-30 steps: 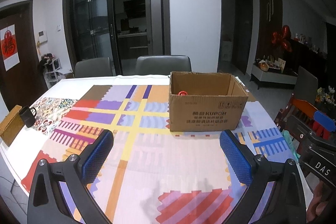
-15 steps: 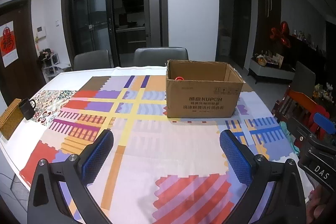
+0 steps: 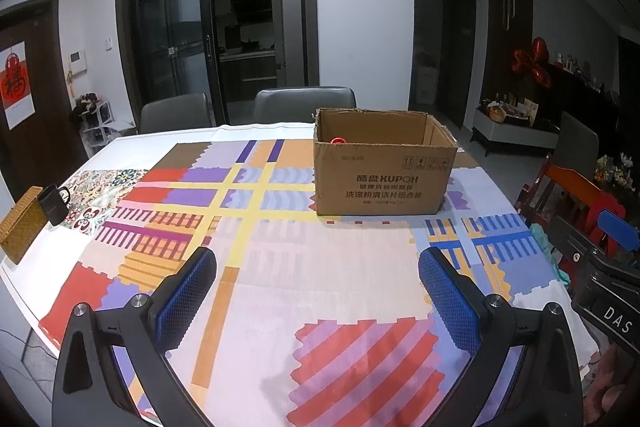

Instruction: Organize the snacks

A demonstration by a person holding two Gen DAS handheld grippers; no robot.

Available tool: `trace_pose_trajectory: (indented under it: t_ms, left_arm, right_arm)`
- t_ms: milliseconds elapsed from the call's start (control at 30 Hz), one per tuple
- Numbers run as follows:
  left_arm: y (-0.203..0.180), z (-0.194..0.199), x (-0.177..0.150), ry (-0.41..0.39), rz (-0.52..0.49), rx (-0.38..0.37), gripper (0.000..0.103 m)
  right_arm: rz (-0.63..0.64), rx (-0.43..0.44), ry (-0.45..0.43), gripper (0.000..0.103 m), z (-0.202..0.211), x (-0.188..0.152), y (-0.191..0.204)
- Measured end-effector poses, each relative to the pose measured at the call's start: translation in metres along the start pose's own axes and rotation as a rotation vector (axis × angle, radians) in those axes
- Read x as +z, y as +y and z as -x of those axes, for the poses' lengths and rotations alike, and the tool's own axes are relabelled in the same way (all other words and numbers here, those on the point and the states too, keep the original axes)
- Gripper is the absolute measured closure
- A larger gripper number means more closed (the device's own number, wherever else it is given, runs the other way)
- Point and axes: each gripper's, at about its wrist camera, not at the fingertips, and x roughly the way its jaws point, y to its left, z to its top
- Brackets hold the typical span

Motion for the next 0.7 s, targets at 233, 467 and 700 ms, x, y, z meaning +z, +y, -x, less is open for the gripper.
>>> trace_pose_trajectory:
  t_ms: [233, 467, 700]
  left_arm:
    - [-0.0003, 0.0003, -0.0003, -0.002, -0.003, 0.001, 0.0]
    - [0.0005, 0.0021, 0.0, -0.001, -0.002, 0.003, 0.0]
    - [-0.0003, 0.0022, 0.0006, 0.002, -0.008, 0.007, 0.0]
  right_arm:
    - [-0.003, 0.0, 0.0, 0.013, 0.0011, -0.0001, -0.0015]
    - [-0.002, -0.001, 0.001, 0.013, 0.0019, 0.0003, -0.0031]
    - [-0.002, -0.001, 0.005, 0.013, 0.0016, 0.0023, -0.0037]
